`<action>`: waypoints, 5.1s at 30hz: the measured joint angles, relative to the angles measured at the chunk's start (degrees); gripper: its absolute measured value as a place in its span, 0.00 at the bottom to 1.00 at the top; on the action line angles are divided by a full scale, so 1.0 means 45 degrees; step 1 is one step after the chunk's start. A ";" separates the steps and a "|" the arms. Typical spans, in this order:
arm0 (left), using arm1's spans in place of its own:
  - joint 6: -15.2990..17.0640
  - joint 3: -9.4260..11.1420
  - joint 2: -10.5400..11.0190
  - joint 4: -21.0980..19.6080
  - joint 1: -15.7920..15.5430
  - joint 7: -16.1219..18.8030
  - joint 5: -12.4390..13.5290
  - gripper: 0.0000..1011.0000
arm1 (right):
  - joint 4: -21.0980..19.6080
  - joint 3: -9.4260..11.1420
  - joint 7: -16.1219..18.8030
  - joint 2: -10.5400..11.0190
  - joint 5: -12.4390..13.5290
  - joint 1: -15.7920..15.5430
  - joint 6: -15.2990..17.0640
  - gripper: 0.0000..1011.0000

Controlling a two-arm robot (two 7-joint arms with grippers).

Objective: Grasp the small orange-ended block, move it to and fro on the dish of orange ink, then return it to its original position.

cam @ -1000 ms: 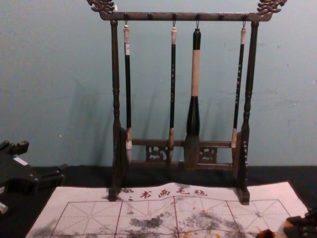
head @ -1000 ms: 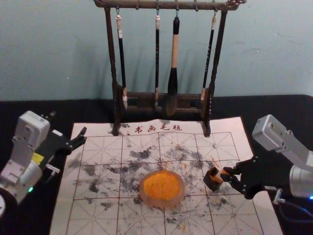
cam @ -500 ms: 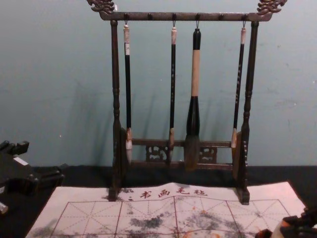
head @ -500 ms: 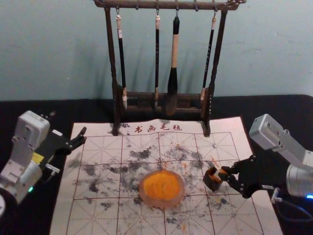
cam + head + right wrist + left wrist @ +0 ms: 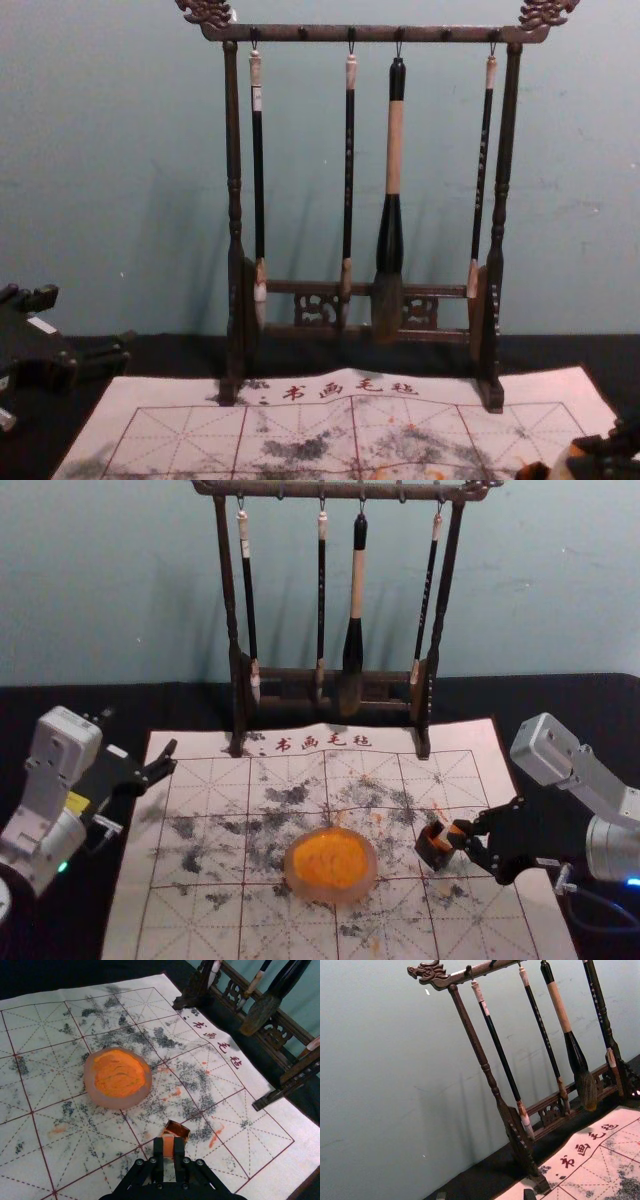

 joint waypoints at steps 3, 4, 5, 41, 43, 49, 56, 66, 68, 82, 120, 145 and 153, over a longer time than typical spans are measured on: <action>0.0000 0.0001 0.0000 0.0000 0.0000 0.0000 0.0000 0.99 | -0.0004 0.0001 0.0000 0.0003 0.0000 -0.0002 -0.0002 0.09; 0.0000 0.0000 0.0000 0.0000 0.0001 0.0000 0.0000 0.99 | -0.0005 0.0001 0.0000 0.0005 0.0000 -0.0002 -0.0003 0.09; -0.0001 0.0001 0.0000 -0.0001 0.0000 0.0000 0.0000 0.99 | -0.0006 0.0001 0.0000 0.0006 0.0000 -0.0002 -0.0004 0.09; 0.0000 0.0000 0.0000 0.0000 0.0000 0.0000 0.0000 0.99 | -0.0017 0.0001 0.0000 0.0011 0.0014 -0.0002 -0.0012 0.99; 0.0000 0.0000 0.0000 0.0001 0.0000 0.0000 0.0000 0.99 | -0.0053 0.0116 -0.0212 -0.0029 0.0015 -0.0114 -0.0167 0.99; 0.0000 0.0001 0.0000 0.0000 0.0000 0.0000 0.0000 0.99 | -0.0387 0.0986 -0.1191 -0.0465 0.0407 -0.0742 -0.1103 0.99; 0.0000 0.0000 0.0000 0.0000 0.0000 0.0000 0.0000 0.99 | -0.0714 0.2288 -0.3341 -0.1608 0.0459 -0.1881 -0.2979 0.99; 0.0000 0.0000 0.0001 0.0000 0.0000 -0.0001 0.0000 0.99 | 0.0347 0.3172 -0.8374 -0.3635 -0.2324 -0.3092 -0.4758 0.99; 0.0000 0.0000 0.0000 0.0000 0.0001 0.0000 0.0000 0.99 | 0.0804 0.3223 -0.9295 -0.4007 -0.3000 -0.3280 -0.5067 0.99; 0.0000 0.0000 0.0000 0.0000 0.0001 0.0000 0.0000 0.99 | 0.2260 0.3580 -1.0757 -0.5139 -0.3833 -0.3486 -0.4885 0.99; 0.0000 0.0000 0.0000 0.0000 0.0000 0.0000 -0.0001 0.99 | 0.2122 0.3522 -1.0698 -0.5054 -0.3797 -0.3516 -0.4940 0.99; 0.0000 0.0000 0.0000 0.0000 0.0000 0.0000 0.0000 0.99 | 0.2118 0.3522 -1.0699 -0.5054 -0.3790 -0.3516 -0.4940 0.99; 0.0000 0.0000 0.0000 0.0000 0.0000 0.0000 0.0000 0.99 | 0.2118 0.3522 -1.0699 -0.5054 -0.3790 -0.3515 -0.4939 0.99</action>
